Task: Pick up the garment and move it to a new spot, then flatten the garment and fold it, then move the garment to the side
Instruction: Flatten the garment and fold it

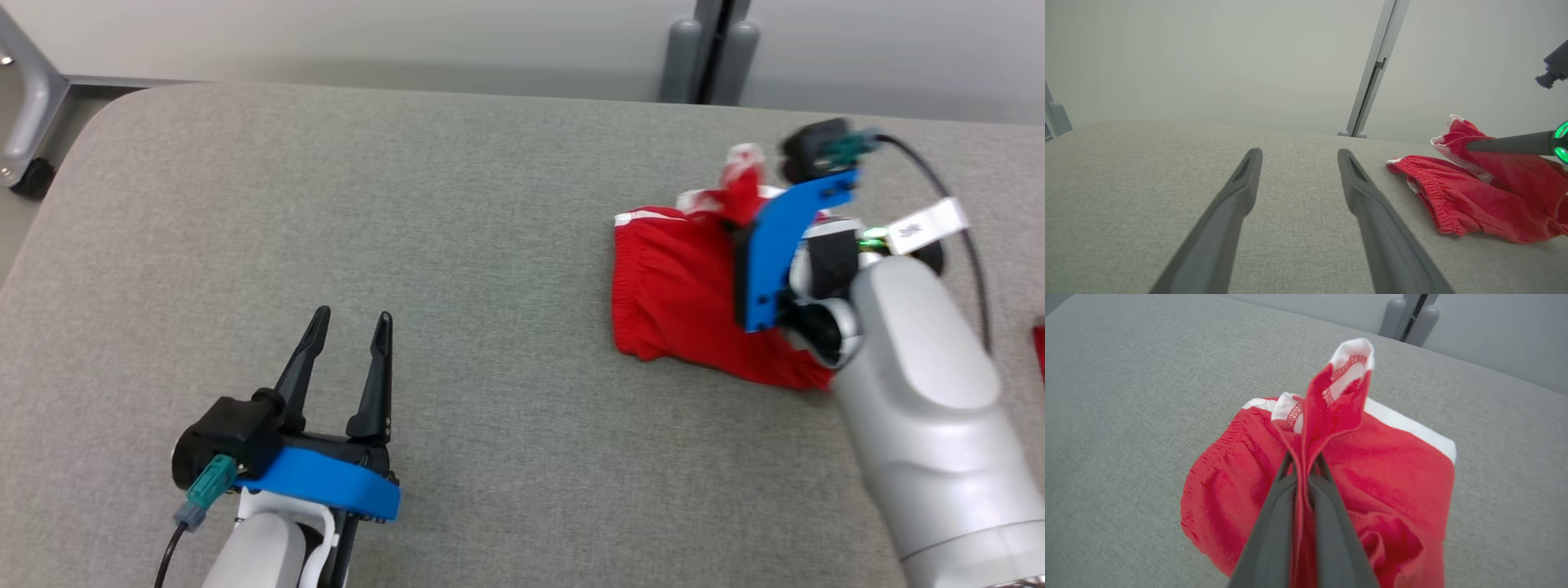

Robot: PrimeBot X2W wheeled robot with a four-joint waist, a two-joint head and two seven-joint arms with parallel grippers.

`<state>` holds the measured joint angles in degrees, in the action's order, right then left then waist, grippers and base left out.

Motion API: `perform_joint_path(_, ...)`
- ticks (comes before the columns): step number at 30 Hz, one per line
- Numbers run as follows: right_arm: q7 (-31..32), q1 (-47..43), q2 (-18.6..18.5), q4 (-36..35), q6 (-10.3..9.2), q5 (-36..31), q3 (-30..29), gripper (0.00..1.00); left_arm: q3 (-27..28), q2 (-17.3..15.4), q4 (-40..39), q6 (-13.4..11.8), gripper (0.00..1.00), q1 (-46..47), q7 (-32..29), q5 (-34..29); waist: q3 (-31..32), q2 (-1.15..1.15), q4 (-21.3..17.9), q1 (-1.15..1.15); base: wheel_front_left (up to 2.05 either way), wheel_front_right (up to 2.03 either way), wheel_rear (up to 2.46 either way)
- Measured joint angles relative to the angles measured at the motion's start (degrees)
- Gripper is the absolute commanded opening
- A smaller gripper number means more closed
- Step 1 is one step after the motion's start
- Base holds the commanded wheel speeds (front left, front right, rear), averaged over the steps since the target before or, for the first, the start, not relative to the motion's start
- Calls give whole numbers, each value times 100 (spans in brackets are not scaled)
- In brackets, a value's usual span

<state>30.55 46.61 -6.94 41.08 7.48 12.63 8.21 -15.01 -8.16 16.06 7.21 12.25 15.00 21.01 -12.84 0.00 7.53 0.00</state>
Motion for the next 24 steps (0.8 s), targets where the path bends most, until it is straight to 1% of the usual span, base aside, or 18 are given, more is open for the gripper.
perform_joint_path(3, 125, 26, 278, 2, 1, -20, 123, 0, -53, 58, 19, 1, 100, 77, -1, 16, -32, 0, 113, 0, 0, 0, 0)
perform_joint_path(6, 156, 59, 352, 119, 0, -143, 165, 0, -118, 102, 30, 1, 100, 113, -1, 27, -64, 0, 243, 0, 0, 0, 0)
perform_joint_path(7, 112, 86, 357, 164, 0, -231, 168, 17, -160, 107, 37, 1, 100, 116, 0, 46, -67, 0, 294, 1, 0, 0, 0)
perform_joint_path(8, 88, 108, 366, 221, 0, -278, 165, 78, -190, 113, 43, 1, 100, 118, 0, 60, -68, 0, 343, 0, 0, 0, 0)
perform_joint_path(9, 99, 114, 383, 289, 0, -285, 146, 100, -224, 124, 49, 1, 100, 120, 0, 60, -69, 0, 388, 1, 0, 0, 0)
perform_joint_path(10, 112, 109, 393, 338, 0, -240, 152, 100, -234, 126, 57, 1, 100, 120, -1, 66, -70, 0, 423, 1, 0, 0, 0)
perform_joint_path(15, -174, 92, 401, 115, 0, 702, 270, 100, -223, 120, 103, 1, 100, 99, 0, 105, 22, 0, 472, 1, 0, 0, 0)
perform_joint_path(18, -552, -23, 357, -382, 1, 758, 315, 100, -158, 107, 137, 1, 100, 35, -1, 110, 178, 0, 469, 0, 0, 0, 0)
perform_joint_path(19, -669, -116, 281, -578, 2, 760, 255, 100, -118, 90, 144, 1, 100, 1, -1, 110, 231, 0, 460, 0, 0, 0, 0)
perform_joint_path(22, -871, -594, -229, -1022, 1, 650, -82, 100, -25, -19, 166, 1, 100, -112, 0, 93, 380, 0, 388, 0, 0, 0, 0)
perform_joint_path(24, -964, -977, -491, -1270, -1, 605, -324, 100, 11, -60, 169, 0, 100, -169, 0, 59, 457, 0, 307, 0, 0, 0, 0)
